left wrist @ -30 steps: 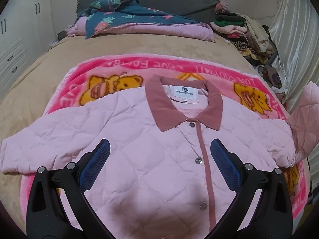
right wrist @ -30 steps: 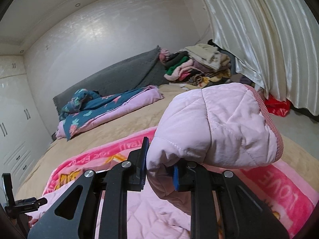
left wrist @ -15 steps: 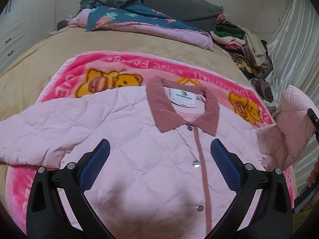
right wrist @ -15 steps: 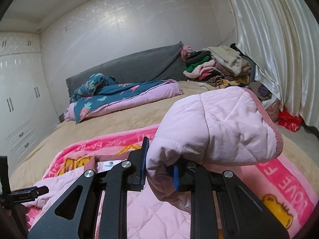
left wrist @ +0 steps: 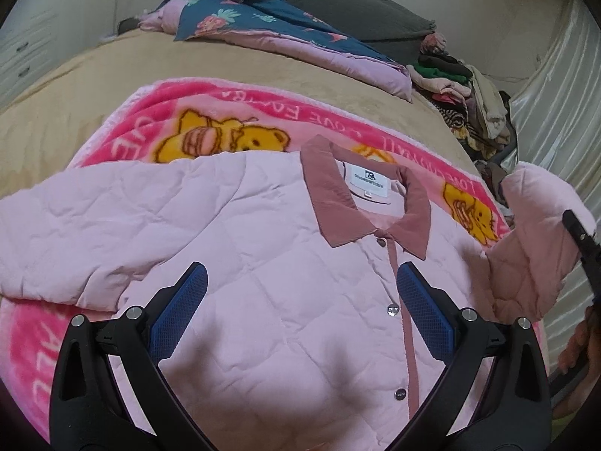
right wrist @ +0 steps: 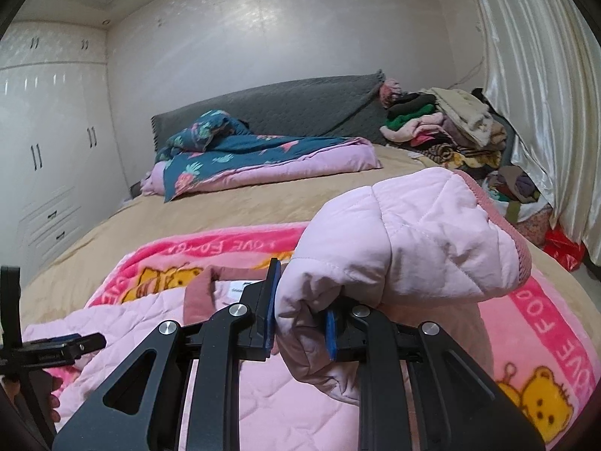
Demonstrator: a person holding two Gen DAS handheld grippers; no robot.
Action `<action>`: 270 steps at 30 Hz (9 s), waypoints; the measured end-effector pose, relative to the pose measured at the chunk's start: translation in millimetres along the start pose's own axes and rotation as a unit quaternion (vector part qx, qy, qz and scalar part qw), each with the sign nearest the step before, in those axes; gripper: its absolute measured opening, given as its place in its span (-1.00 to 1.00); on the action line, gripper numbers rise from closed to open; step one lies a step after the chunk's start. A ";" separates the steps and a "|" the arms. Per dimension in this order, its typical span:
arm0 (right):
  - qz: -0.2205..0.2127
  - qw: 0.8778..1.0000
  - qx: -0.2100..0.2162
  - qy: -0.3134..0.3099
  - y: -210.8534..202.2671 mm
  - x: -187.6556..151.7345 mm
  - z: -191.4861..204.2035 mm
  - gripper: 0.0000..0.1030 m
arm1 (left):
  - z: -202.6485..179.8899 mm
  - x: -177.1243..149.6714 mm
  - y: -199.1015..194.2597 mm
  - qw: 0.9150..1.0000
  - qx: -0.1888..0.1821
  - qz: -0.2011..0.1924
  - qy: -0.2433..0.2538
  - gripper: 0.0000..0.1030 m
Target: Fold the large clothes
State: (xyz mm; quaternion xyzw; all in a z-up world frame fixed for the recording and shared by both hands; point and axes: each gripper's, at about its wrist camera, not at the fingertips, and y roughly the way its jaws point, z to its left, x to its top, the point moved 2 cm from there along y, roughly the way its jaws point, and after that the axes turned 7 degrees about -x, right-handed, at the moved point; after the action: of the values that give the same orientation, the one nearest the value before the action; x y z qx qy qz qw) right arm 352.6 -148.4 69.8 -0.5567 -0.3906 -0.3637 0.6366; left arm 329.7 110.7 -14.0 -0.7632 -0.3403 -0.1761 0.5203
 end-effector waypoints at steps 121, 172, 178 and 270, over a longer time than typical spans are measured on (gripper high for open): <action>0.148 0.989 0.015 0.004 -22.8 -99.2 21.8 0.90 | 45.9 -28.7 -23.9 0.998 0.057 0.004 0.009 0.82; 0.137 0.958 0.203 -0.149 -13.6 -83.9 294.2 0.91 | 231.4 -6.9 -134.6 0.955 0.180 -0.125 -0.198 0.82; 0.137 0.956 0.212 -0.152 -8.4 -86.6 312.2 0.92 | 246.1 -9.3 -140.1 0.951 0.187 -0.125 -0.214 0.82; 0.137 0.983 0.117 -0.036 -2.2 -78.6 150.7 0.91 | 146.0 48.2 -177.4 0.948 0.047 -0.292 -0.120 -0.72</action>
State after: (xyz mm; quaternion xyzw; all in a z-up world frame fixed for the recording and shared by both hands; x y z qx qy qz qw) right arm 302.9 3.2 11.1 -0.5397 -0.3730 -0.2044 0.7265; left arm 226.7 300.6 77.7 -0.6207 -0.6159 -0.2118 0.4366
